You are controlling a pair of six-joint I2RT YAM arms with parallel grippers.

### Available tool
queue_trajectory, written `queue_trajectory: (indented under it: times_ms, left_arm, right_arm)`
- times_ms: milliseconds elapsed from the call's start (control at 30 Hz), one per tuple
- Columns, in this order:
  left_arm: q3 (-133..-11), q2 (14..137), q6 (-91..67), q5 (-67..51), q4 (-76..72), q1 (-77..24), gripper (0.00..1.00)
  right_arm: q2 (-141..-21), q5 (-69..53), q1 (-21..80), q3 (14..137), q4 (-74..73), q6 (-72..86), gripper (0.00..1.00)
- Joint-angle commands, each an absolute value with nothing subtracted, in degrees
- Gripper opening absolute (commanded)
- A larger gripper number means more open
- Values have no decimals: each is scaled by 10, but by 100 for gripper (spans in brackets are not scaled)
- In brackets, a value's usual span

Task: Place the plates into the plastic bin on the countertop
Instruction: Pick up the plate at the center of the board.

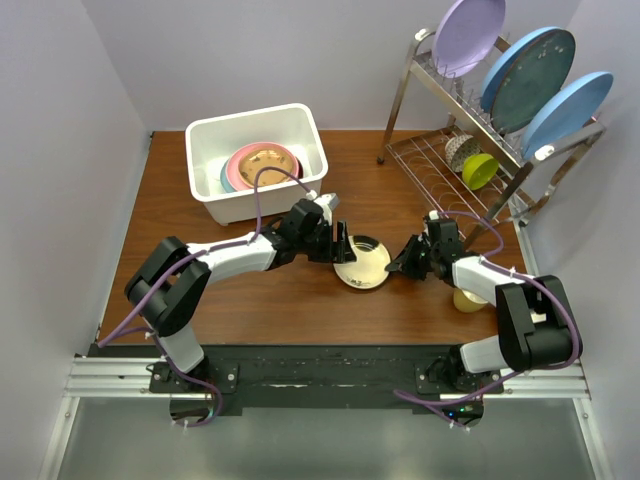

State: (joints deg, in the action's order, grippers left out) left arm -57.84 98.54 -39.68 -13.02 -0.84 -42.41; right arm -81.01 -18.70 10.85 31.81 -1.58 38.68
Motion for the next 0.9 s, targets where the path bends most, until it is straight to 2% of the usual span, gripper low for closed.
queue_trajectory:
  times_ms: [0,400,700,867]
  left_arm:
    - [-588,977,-382,-122,-10,-422,68]
    - [-574,944,-362,-96,25,-388,74]
    - [-599,1006,-359,-112,25,-386,68]
    - [-610,1030,-363,-123,12,-386,61]
  right_arm:
    - [-823,-164,111,316,-19,373,0]
    - [-826,-166,111,310,-14,367,0]
    - [-824,-167,111,309,-17,367,0]
    - [-822,-167,111,308,-18,364,0]
